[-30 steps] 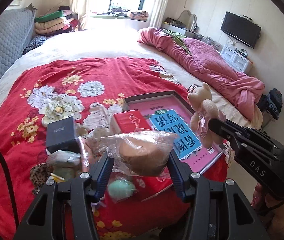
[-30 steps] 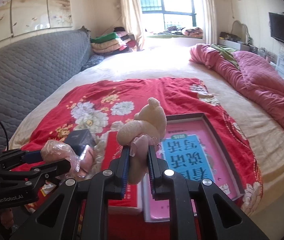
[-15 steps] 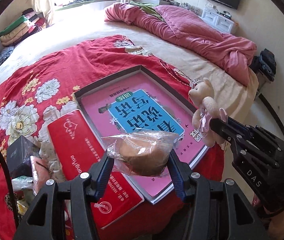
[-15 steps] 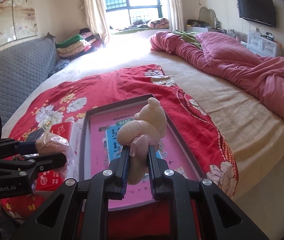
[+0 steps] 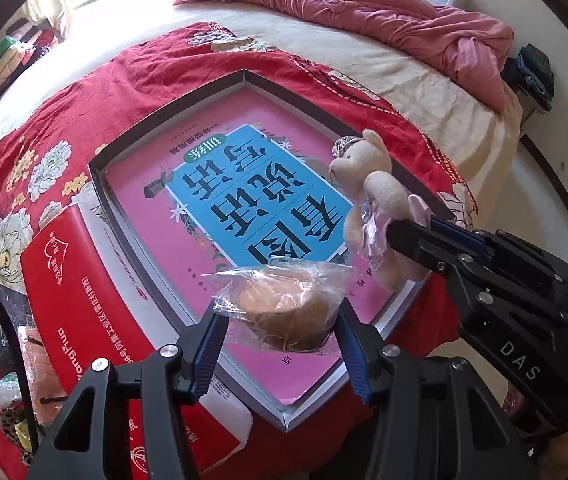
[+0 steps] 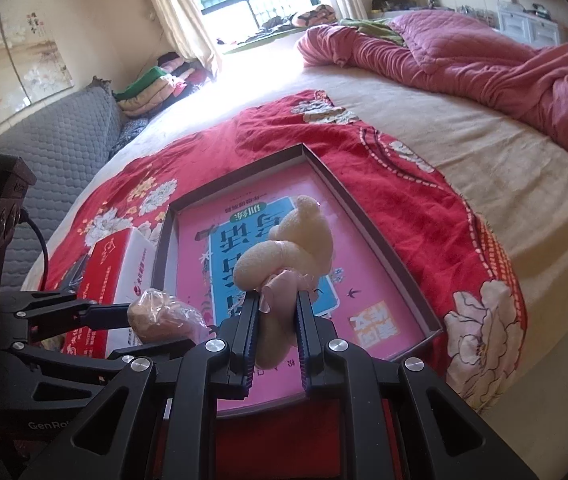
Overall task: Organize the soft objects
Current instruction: 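Carry the bun with the left tool while the right tool carries the teddy to the pink box, then open the left tool over the pink box while the right tool releases the teddy inside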
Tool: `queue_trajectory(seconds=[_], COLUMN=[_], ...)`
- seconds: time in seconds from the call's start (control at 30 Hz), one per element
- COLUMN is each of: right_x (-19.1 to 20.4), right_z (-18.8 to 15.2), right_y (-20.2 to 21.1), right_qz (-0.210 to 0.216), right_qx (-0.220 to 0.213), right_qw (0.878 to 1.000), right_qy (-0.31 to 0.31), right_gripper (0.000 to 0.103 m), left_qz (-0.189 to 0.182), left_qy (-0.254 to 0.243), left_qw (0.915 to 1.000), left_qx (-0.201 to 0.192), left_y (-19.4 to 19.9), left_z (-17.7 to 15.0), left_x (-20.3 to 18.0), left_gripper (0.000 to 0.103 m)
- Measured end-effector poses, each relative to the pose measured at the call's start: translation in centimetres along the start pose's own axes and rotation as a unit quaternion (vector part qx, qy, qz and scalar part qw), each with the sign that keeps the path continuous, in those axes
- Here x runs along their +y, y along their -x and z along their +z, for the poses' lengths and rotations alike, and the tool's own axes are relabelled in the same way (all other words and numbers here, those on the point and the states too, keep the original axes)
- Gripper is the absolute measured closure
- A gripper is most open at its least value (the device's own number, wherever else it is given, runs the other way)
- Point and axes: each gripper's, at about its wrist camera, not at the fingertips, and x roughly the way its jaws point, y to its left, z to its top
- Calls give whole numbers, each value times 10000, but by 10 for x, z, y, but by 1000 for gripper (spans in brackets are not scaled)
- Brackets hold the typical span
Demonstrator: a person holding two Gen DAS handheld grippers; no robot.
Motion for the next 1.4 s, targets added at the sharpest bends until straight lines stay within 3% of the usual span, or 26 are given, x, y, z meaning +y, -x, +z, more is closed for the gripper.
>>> queue_trajectory(seconds=[0.17,0.5,0.6,0.73,0.97,1.1,1.2,1.4], right_x=[-10,-30,-31,-34,-35,-35,-36,-33], right_z=[-5,-6,-5,-5,-5,-4,-4,-2], right_y=[-13,-14,-13,-11,-6,-3,0,4], right_qz=[42,-255,-559,-594,-744,-852,-865,-876], right_qx=[227,260,256,238,172,137,122,88], right_qw=[9996,9981,9974,9972,9963,9955,9953,9955], right_qy=[-182,-487,-375,-397,-393,-383,-417,-348], right_gripper=[85,81,80,71,70,69,68,62], left_qz=[45,80,134,177,246,243,202,49], left_qy=[-11,-5,-25,-88,-168,-216,-168,-62], left_qw=[9999,9997,9995,9993,9989,9988,9990,9996], left_qx=[98,224,290,318,357,360,356,281], left_y=[-8,-18,-22,-24,-26,-26,-25,-18], left_z=[2,3,3,2,2,0,-1,-3], left_x=[-3,-6,-7,-10,-14,-14,-14,-11], left_gripper=[49,49,48,48,48,45,37,36])
